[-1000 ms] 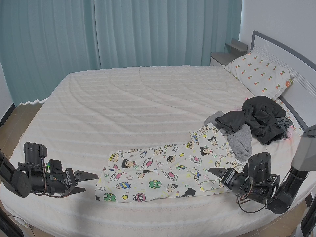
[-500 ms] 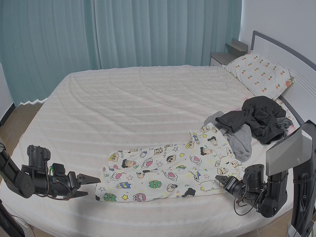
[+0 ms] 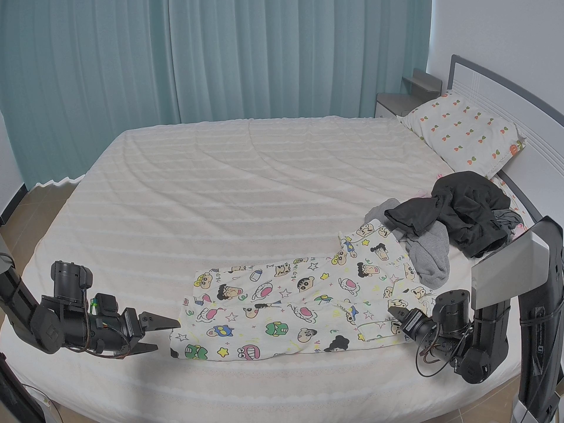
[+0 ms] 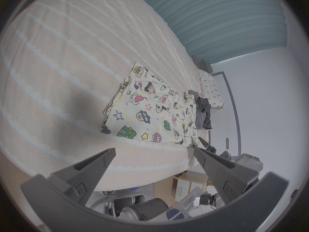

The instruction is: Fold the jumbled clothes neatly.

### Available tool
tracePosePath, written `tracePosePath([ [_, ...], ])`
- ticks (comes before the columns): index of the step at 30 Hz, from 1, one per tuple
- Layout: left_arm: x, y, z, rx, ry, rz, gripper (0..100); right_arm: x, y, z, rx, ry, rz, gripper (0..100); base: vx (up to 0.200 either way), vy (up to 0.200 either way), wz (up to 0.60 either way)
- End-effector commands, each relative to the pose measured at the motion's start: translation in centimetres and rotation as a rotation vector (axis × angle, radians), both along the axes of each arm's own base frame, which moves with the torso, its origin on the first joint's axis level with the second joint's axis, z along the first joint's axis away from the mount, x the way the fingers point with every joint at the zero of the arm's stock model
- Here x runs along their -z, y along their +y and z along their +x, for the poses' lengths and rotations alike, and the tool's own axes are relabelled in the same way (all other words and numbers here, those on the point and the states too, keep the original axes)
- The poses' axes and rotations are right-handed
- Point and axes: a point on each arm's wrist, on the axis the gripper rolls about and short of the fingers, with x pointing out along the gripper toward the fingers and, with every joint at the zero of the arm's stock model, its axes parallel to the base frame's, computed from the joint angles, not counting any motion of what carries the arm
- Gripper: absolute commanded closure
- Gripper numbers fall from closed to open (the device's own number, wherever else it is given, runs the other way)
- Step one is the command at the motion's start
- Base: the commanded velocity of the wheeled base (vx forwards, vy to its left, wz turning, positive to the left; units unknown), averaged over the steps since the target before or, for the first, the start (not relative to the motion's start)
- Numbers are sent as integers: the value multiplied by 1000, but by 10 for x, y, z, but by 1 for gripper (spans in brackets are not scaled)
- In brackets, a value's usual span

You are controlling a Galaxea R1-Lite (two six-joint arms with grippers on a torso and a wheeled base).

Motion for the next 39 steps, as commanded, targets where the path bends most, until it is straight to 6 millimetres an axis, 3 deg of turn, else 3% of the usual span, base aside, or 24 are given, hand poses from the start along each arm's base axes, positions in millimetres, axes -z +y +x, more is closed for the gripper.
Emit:
tracePosePath([
  [1, 1, 0, 0, 0, 5, -1, 0, 0, 0, 0, 4, -10, -1, 100, 0, 0, 0],
  [6, 1, 0, 0, 0, 5, -1, 0, 2, 0, -1, 5, 1, -3, 100, 0, 0, 0],
  [20, 4, 0, 0, 0, 19, 1, 0, -16, -3, -19, -9, 1, -17, 100, 0, 0, 0],
  [39, 7, 0, -2, 1, 18, 1, 0, -5, 1, -31, -48, 71, -43, 100, 0, 0, 0],
])
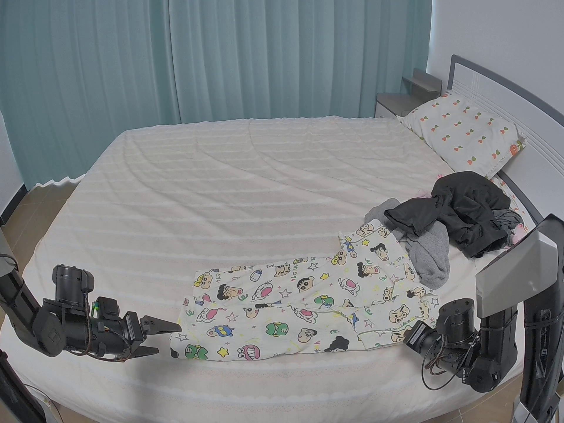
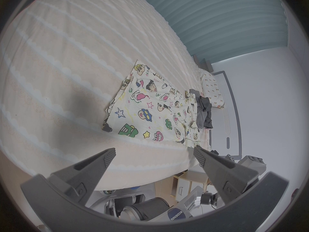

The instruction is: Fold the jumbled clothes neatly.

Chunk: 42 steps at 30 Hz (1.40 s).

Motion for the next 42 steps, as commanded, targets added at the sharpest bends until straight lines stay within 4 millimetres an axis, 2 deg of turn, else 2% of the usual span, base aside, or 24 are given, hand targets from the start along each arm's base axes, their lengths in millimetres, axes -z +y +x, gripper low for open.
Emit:
tracePosePath([
  [1, 2, 0, 0, 0, 8, -1, 0, 3, 1, 0, -5, 3, -1, 100, 0, 0, 0],
  [6, 2, 0, 0, 1, 10, -1, 0, 7, 0, 1, 0, 14, -10, 100, 0, 0, 0],
  [7, 2, 0, 0, 1, 10, -1, 0, 6, 0, -1, -1, 19, -12, 0, 0, 0, 0],
  [11, 1, -1, 0, 4, 8, 0, 0, 2, -1, -4, -28, 8, -41, 0, 0, 0, 0],
  [17, 0, -5, 0, 13, 11, -7, 0, -24, -5, -9, -42, -68, -42, 0, 0, 0, 0],
  [24, -4, -17, -5, 29, 30, -32, 0, -22, -9, -10, -58, -51, -77, 0, 0, 0, 0],
  [27, -2, -34, -11, 67, 73, -30, 0, -5, -8, -9, -34, 8, -55, 0, 0, 0, 0],
  [29, -1, -44, -10, 12, 120, -13, 0, 6, -7, -8, -4, 45, -38, 0, 0, 0, 0],
  [33, 5, -74, -12, -62, 151, 96, 0, 7, -6, -7, -1, 47, -33, 0, 0, 0, 0],
  [35, 13, -95, -14, -111, 153, 158, 0, 8, -6, -7, -4, 50, -33, 0, 0, 0, 0],
  [37, 22, -110, -7, -198, 136, 183, 0, 8, -5, -8, -10, 54, -32, 0, 0, 0, 0],
  [38, 23, -111, -6, -204, 134, 185, 0, 8, -5, -8, -10, 54, -32, 0, 0, 0, 0],
  [39, 37, -120, 1, -273, 108, 221, 0, 8, -4, -8, -12, 50, -33, 0, 0, 0, 0],
  [42, 58, -129, -6, -252, 83, 293, 0, 6, -3, -7, -10, 39, -31, 0, 0, 0, 0],
])
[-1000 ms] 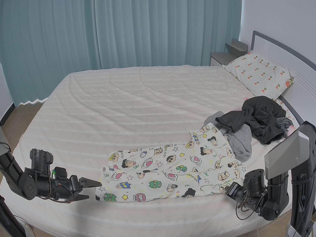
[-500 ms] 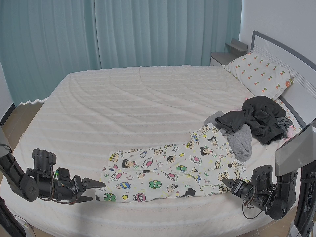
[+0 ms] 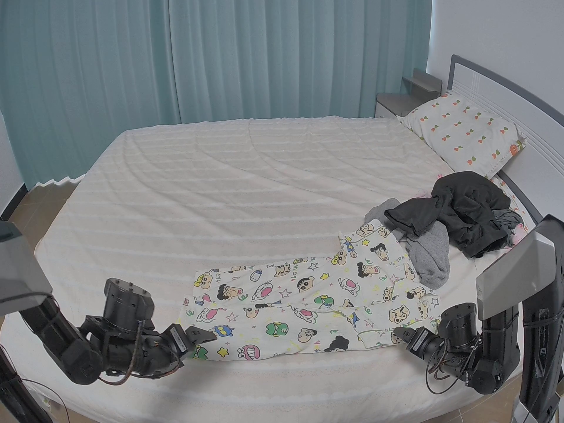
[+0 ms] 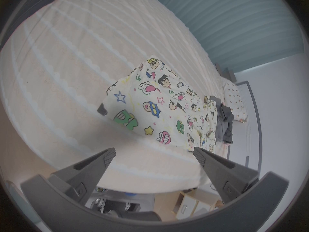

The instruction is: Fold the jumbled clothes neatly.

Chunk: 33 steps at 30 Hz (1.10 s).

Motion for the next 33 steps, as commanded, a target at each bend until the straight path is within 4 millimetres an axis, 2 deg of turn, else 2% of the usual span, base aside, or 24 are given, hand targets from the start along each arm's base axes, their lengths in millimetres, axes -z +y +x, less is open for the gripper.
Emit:
tracePosePath([
  [1, 49, -36, -3, 0, 6, 116, 0, 1, 3, 1, -3, -8, 7, 0, 0, 0, 0],
  [8, 47, -34, 2, -21, -85, 136, 0, 1, 4, 0, -8, -8, 7, 0, 0, 0, 0],
  [11, 50, -30, -3, -17, -70, 164, 0, 1, 4, 1, -7, -9, 9, 0, 0, 0, 0],
  [18, 62, -26, -1, -38, -41, 188, 0, 1, 5, 0, -11, -9, 7, 0, 0, 0, 0],
  [25, 84, -17, 14, -51, -72, 246, 0, 1, 6, 0, -14, -11, 8, 0, 0, 0, 0],
  [33, 90, -19, 35, -132, -147, 276, 0, -1, 7, 0, -16, -18, 11, 0, 0, 0, 0],
])
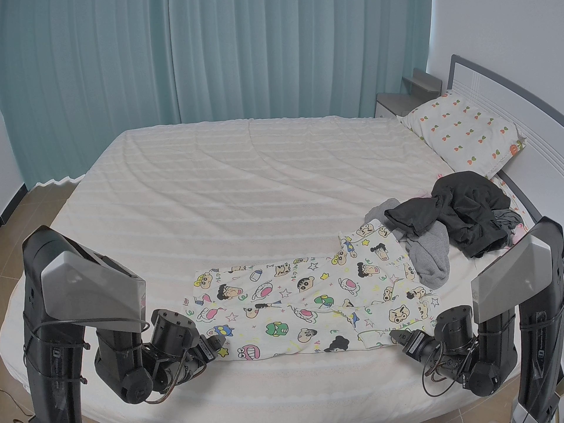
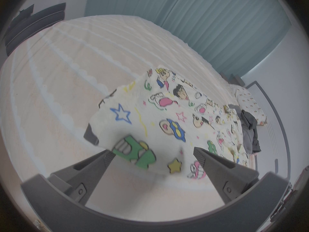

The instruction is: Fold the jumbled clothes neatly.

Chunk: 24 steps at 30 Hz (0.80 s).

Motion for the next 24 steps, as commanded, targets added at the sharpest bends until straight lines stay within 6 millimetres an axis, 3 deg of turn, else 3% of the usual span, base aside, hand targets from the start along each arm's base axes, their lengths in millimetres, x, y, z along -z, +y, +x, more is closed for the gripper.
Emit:
tracePosePath([
  [1, 13, -1, 11, -46, -11, 40, 0, -4, 1, 1, -1, -24, 12, 0, 0, 0, 0],
  [7, 17, -1, 14, -63, -15, 59, 0, -6, 1, 0, -2, -25, 13, 0, 0, 0, 0],
  [8, 17, -1, 14, -63, -15, 59, 100, -6, 1, 0, -2, -25, 13, 0, 0, 0, 0],
  [18, 17, -1, 11, -84, -25, 84, 100, 2, -2, 2, 59, 4, 58, 0, 0, 0, 0],
  [24, 16, -1, 12, -97, -43, 85, 100, 15, -1, 17, 114, -20, 34, 0, 0, 0, 0],
])
